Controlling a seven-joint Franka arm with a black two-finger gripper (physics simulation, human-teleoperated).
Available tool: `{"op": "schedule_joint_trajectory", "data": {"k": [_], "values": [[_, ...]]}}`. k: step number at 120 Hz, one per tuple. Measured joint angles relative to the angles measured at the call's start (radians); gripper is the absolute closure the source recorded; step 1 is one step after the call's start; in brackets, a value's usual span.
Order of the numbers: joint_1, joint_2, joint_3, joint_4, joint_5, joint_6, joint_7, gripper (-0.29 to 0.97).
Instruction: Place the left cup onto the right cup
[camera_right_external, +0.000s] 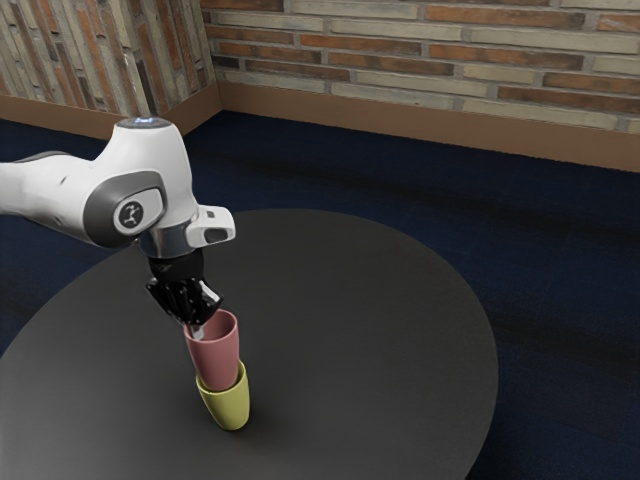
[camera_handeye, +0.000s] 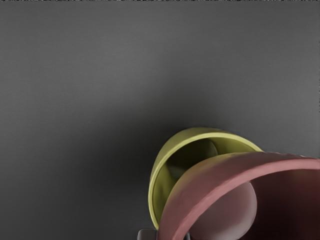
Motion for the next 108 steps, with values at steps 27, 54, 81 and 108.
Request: {"op": "schedule_joint_trajectory", "data": {"k": [27, 54, 81, 108], "values": [[0.0, 0.002, -0.003, 0.0, -0.001, 0.006, 0.0, 0.77], [0.0, 0.002, -0.006, -0.001, -0.007, 0.009, 0.003, 0.65], [0.0, 0.002, -0.006, -0.002, -0.007, 0.01, 0.005, 0.5], [0.0, 0.002, -0.007, -0.002, -0.008, 0.011, 0.006, 0.18]]}}
